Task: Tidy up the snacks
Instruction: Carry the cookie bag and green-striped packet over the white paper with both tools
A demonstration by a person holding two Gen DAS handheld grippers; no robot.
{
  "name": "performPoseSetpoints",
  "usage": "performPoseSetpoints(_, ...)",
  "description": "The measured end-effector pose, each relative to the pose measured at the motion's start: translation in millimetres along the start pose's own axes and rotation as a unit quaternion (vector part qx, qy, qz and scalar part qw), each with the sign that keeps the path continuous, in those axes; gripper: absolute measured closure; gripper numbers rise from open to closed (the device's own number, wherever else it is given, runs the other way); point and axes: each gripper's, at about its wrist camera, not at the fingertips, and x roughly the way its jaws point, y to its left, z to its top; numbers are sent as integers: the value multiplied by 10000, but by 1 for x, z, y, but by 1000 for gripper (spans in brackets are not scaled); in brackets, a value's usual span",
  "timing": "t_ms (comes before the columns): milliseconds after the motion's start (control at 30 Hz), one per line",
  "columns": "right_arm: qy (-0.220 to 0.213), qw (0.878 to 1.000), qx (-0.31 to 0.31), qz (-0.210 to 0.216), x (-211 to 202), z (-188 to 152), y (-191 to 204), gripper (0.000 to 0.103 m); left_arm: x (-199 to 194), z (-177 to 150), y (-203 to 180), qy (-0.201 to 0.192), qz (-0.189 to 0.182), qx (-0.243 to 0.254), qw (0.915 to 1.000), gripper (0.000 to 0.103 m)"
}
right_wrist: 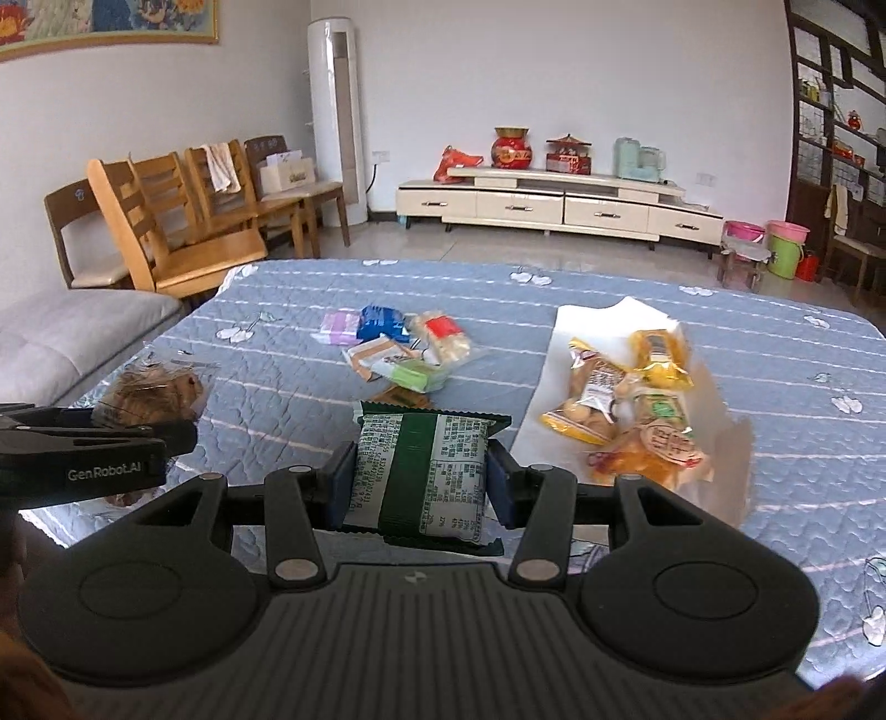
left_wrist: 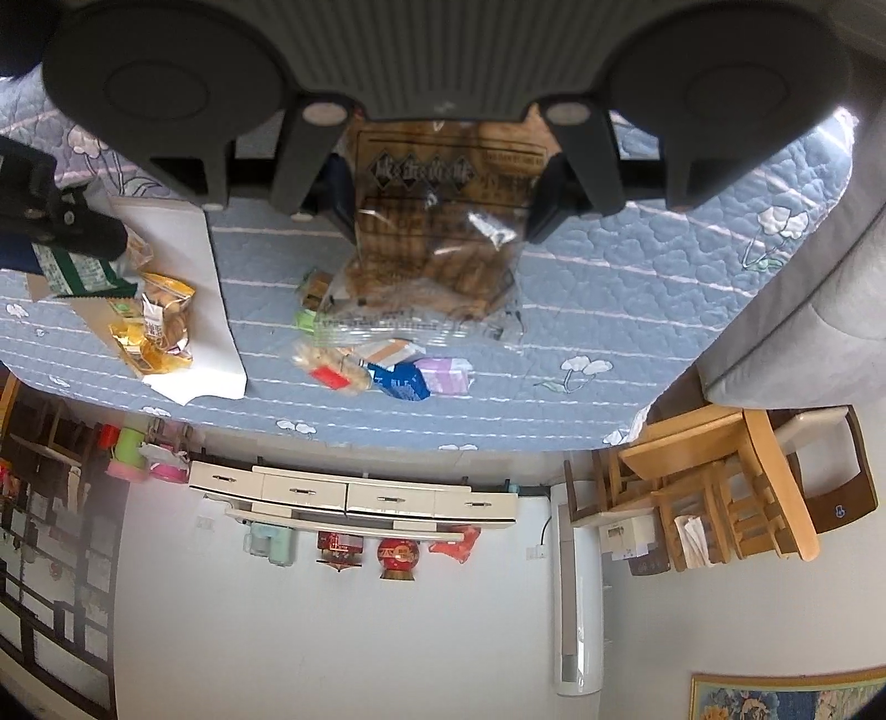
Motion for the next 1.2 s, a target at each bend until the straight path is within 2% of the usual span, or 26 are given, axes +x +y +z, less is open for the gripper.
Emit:
performPoseSetpoints(567,-38,9999,67,-124,-4,-5,-6,43,-3,0,-17,48,-173,113,9998,42)
performPoseSetpoints(1200,-267,9976,366,-522,-4,11,-40,43,4,31,-62,-180,-596,427,9971,42)
